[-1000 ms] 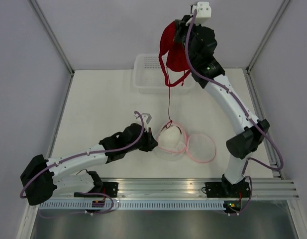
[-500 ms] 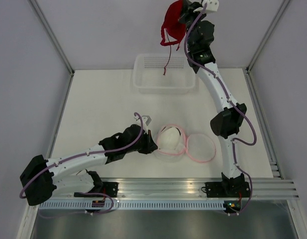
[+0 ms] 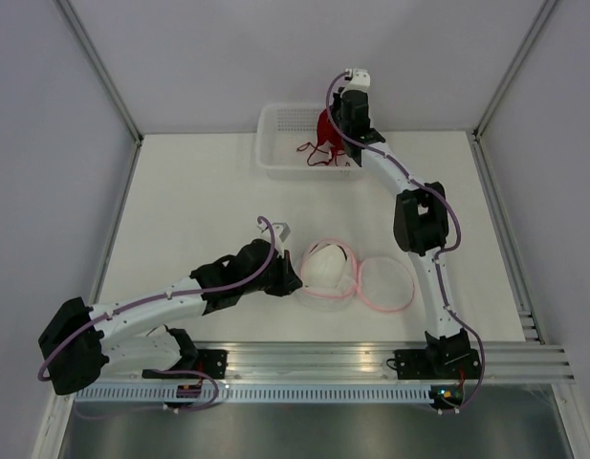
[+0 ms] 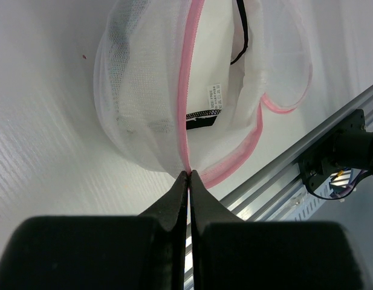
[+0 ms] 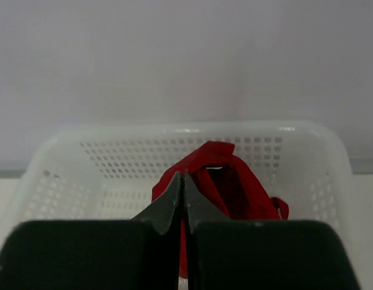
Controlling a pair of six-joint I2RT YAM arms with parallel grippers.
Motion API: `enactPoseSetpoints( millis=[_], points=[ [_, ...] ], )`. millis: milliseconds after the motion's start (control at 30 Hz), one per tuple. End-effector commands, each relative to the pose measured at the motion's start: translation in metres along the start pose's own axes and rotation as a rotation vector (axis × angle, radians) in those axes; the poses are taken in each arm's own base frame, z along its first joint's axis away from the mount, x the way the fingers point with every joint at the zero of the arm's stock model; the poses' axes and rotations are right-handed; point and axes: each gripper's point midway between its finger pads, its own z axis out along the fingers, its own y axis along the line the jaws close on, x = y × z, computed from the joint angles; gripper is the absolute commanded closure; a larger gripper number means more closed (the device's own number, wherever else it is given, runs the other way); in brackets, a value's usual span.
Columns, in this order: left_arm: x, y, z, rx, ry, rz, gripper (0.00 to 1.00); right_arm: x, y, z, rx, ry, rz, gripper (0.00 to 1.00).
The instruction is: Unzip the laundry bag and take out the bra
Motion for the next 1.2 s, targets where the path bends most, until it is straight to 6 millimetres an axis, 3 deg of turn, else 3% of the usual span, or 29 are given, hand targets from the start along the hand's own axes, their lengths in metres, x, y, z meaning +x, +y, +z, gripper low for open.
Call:
enactPoseSetpoints(
  millis=[0,33,67,133,233,400,467,500,533,567,600,633,767,867,900,967,1000,1067,1167],
  points=[
    [-0.006,-0.001,0.003,-0.003,-0.028,-0.028,0.98,0.008,0.006,-0.008,-0.025,0.075,-0.011,0.99],
    [-0.007,-0.001,0.003,-0.004,-0.031,-0.031,0.98,0.011,0.006,-0.014,-0.032,0.096,-0.013,0.92],
    [-0.007,-0.002,0.004,-0.001,-0.03,-0.03,0.98,0.006,0.008,-0.017,-0.047,0.082,-0.008,0.76],
    [-0.007,-0.002,0.004,0.001,-0.032,-0.03,0.98,-0.005,0.009,-0.037,-0.072,0.062,-0.003,0.34],
    [-0.006,-0.001,0.005,-0.001,-0.034,-0.032,0.98,-0.047,0.011,-0.063,-0.088,-0.044,0.008,0.23],
    [-0.006,0.002,0.007,-0.002,-0.049,-0.04,0.98,-0.102,0.004,-0.108,-0.048,-0.11,-0.01,0.23],
    [-0.009,0.003,0.007,-0.005,-0.068,-0.052,0.98,-0.103,-0.018,-0.124,0.061,-0.07,-0.02,0.24],
    [-0.006,0.005,0.008,-0.009,-0.068,-0.054,0.98,-0.114,-0.024,-0.141,0.108,-0.066,-0.018,0.24],
    [-0.007,0.006,0.009,-0.01,-0.075,-0.059,0.98,-0.097,-0.041,-0.155,0.203,0.019,-0.046,0.25],
    [-0.008,0.005,0.008,-0.007,-0.08,-0.07,0.98,-0.097,-0.058,-0.17,0.322,0.033,-0.052,0.25],
    [-0.008,0.004,0.009,0.0,-0.088,-0.077,0.98,-0.098,-0.061,-0.19,0.369,0.052,-0.063,0.25],
    [-0.009,0.005,0.009,0.001,-0.094,-0.085,0.98,-0.083,-0.078,-0.212,0.466,0.119,-0.112,0.23],
    [-0.012,0.003,0.008,0.017,-0.127,-0.157,0.98,-0.041,-0.096,-0.284,0.592,0.228,-0.125,0.18],
    [-0.023,0.0,0.001,0.053,-0.202,-0.203,0.98,0.011,-0.105,-0.344,0.587,0.309,0.005,0.17],
    [-0.021,0.003,0.0,0.047,-0.211,-0.211,0.98,0.024,-0.105,-0.354,0.563,0.343,0.016,0.17],
    [-0.028,0.0,-0.005,0.065,-0.245,-0.221,0.98,0.045,-0.092,-0.366,0.449,0.4,0.025,0.18],
    [-0.028,0.0,-0.005,0.066,-0.244,-0.218,0.98,0.07,-0.073,-0.383,0.296,0.494,0.028,0.22],
    [-0.023,-0.002,0.0,0.068,-0.214,-0.209,0.98,0.078,-0.04,-0.389,0.097,0.501,0.084,0.27],
    [-0.018,-0.003,0.007,0.067,-0.179,-0.214,0.98,0.09,0.004,-0.418,-0.146,0.532,0.097,0.32]
  ],
)
